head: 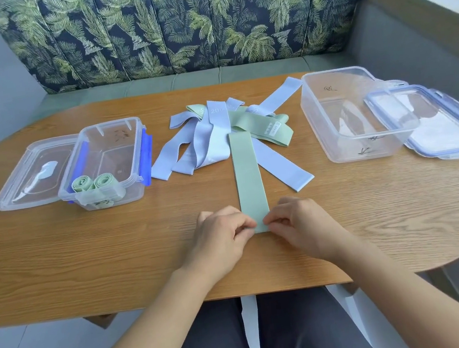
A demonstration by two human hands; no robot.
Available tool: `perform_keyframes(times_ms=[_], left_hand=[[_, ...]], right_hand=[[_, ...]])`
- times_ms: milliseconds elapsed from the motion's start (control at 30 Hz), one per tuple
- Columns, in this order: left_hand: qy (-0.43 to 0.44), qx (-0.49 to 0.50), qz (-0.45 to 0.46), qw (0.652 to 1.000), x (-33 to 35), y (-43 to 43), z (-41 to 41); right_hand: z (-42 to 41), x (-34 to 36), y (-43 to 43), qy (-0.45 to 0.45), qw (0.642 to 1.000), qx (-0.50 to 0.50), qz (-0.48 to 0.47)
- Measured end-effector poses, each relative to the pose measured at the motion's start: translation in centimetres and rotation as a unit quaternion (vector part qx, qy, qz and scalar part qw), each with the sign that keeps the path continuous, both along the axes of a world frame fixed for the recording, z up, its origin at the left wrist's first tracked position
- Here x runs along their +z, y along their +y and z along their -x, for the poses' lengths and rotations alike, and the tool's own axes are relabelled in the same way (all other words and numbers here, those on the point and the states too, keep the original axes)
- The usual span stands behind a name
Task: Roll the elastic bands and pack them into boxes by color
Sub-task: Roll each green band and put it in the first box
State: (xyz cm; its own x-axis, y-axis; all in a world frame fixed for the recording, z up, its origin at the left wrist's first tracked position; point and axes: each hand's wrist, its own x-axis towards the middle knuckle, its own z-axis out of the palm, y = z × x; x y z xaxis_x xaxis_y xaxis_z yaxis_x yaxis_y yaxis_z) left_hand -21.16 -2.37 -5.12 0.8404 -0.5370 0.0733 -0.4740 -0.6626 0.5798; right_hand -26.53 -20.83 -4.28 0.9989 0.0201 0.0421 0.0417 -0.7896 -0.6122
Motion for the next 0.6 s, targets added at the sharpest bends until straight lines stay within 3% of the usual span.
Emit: perform_keyframes(times_ms=[100,233,467,600], left_hand=[[0.014,0.003,-0.014,1.0,0.3,-0.3,-0.4],[0.026,-0.014,-0.019,0.999,0.8,-0.5,-1.1],[0.05,-0.005,-0.028,0.998,1.7,-1.3,-1.6],[0.046,0.053,-0.011,0.997,1.5,-1.7,-1.4]], right_hand=[[0.4,0.0,-0.1,0.028,0.991,-0.11,-0.073],[0.3,0.0,0.5,0.062,0.98,-0.158,-0.099],[-1.2,0.6,1.5,0.118,0.963,-0.232,-0.062],[-1.8,1.1,1.7,0.149,0.954,-0.255,-0.054]])
